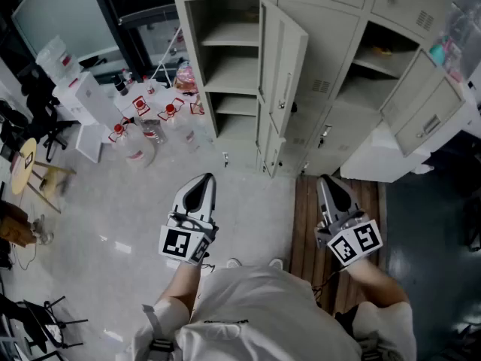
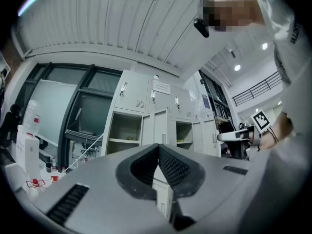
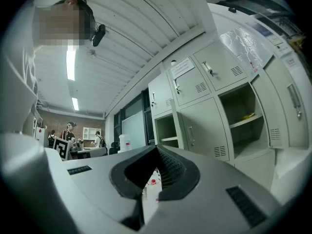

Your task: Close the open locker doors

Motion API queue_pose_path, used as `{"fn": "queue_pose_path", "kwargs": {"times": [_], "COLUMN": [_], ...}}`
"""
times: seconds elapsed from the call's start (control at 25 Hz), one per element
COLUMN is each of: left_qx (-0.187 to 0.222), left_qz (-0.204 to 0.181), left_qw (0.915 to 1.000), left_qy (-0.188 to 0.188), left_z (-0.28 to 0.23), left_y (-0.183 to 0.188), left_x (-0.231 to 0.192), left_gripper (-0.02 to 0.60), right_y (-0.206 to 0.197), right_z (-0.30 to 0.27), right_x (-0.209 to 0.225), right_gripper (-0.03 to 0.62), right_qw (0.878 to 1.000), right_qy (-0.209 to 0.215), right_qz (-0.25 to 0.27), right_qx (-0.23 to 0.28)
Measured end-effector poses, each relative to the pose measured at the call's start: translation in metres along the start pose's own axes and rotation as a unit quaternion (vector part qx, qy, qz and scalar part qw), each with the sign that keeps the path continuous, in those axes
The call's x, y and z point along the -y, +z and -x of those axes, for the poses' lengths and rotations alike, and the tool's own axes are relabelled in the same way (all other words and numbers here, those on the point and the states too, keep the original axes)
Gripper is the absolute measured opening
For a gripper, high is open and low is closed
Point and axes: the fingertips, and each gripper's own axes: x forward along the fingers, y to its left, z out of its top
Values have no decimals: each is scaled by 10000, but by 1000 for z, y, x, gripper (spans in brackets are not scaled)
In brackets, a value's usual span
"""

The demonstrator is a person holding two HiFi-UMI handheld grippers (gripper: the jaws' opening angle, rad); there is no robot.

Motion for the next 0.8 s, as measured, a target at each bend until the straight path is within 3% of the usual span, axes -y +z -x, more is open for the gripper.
{"fn": "queue_pose_path", "kwargs": {"times": [0.56,0.8], "left_qx": [-138,-188], "left_qz": [29,108], "left_qw": [9998,9978], "left_qy": [-140,-622], "left_z": [0,-5], "left_y": [-11,-28], "left_x": [1,16], "left_gripper": [3,3], "right_y": [-2,0], "right_z": [-12,-29], "right_x": [0,-7], "right_gripper": [9,9], "right_qw": [9999,9998], "right_qy": [-47,-175], "right_qz": [-140,-23], "right_qx": [40,57]}}
